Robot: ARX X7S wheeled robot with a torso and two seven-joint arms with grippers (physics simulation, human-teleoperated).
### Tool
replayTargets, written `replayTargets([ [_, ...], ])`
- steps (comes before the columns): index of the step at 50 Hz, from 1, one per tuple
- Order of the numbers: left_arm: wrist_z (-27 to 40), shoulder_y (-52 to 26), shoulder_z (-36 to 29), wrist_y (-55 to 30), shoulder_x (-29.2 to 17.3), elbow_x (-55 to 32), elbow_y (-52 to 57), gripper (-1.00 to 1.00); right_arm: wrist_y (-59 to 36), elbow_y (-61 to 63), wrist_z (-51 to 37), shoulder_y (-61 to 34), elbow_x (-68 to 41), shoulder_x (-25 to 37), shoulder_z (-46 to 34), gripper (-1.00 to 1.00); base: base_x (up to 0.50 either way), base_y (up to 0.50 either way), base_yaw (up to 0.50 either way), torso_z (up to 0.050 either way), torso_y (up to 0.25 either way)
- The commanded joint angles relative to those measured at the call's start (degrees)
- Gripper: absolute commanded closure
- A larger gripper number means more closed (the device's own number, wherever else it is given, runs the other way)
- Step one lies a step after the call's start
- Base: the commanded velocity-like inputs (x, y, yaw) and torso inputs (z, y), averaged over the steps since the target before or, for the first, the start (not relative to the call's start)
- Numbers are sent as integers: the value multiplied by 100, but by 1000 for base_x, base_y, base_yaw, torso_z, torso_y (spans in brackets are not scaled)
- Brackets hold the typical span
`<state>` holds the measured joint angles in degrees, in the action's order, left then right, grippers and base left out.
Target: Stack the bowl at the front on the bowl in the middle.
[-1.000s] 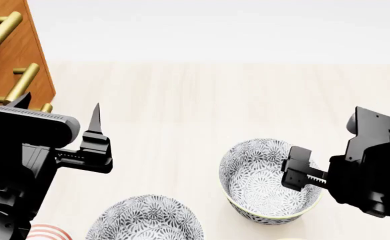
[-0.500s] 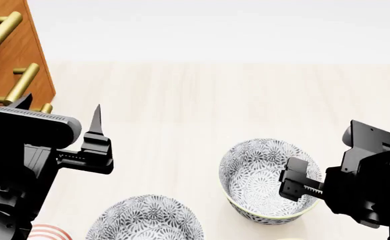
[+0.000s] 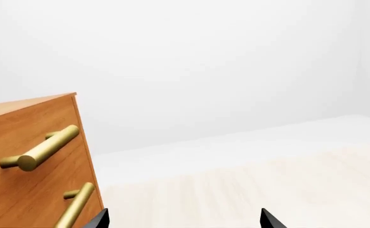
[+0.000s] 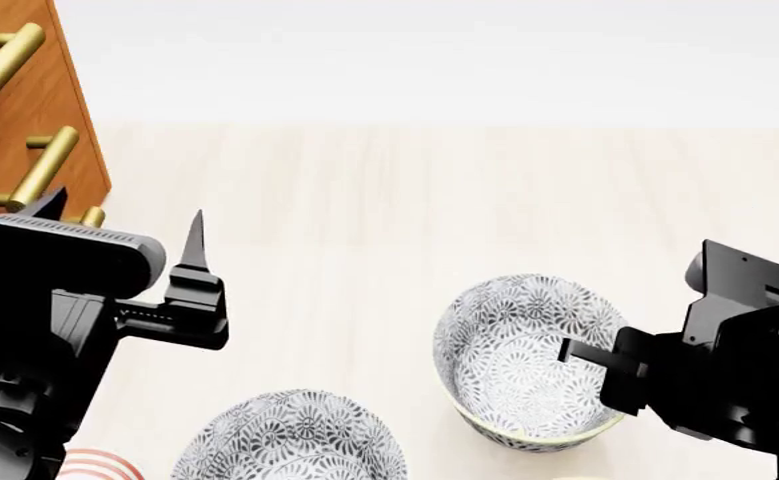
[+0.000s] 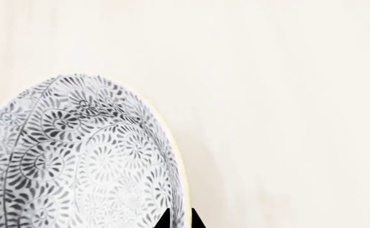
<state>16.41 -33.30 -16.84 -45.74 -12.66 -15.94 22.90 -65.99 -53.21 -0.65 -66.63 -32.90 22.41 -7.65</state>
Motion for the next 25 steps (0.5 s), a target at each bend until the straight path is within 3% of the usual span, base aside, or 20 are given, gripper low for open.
replayTargets([
  [1, 21, 11, -16, 21, -21, -30, -13, -100, -16, 48, -41, 52, 46, -9, -40, 100, 0, 0, 0, 0, 0],
  [11, 38, 18, -34, 28, -37, -58, -27, -100, -761, 1572, -828, 259, -445, 114, 661, 100, 0, 0, 0, 0, 0],
  [25, 43, 26, -27, 73, -69, -99, -105, -100, -1796, 2562, -1371, 179, -965, 168, 1227, 100, 0, 0, 0, 0, 0],
])
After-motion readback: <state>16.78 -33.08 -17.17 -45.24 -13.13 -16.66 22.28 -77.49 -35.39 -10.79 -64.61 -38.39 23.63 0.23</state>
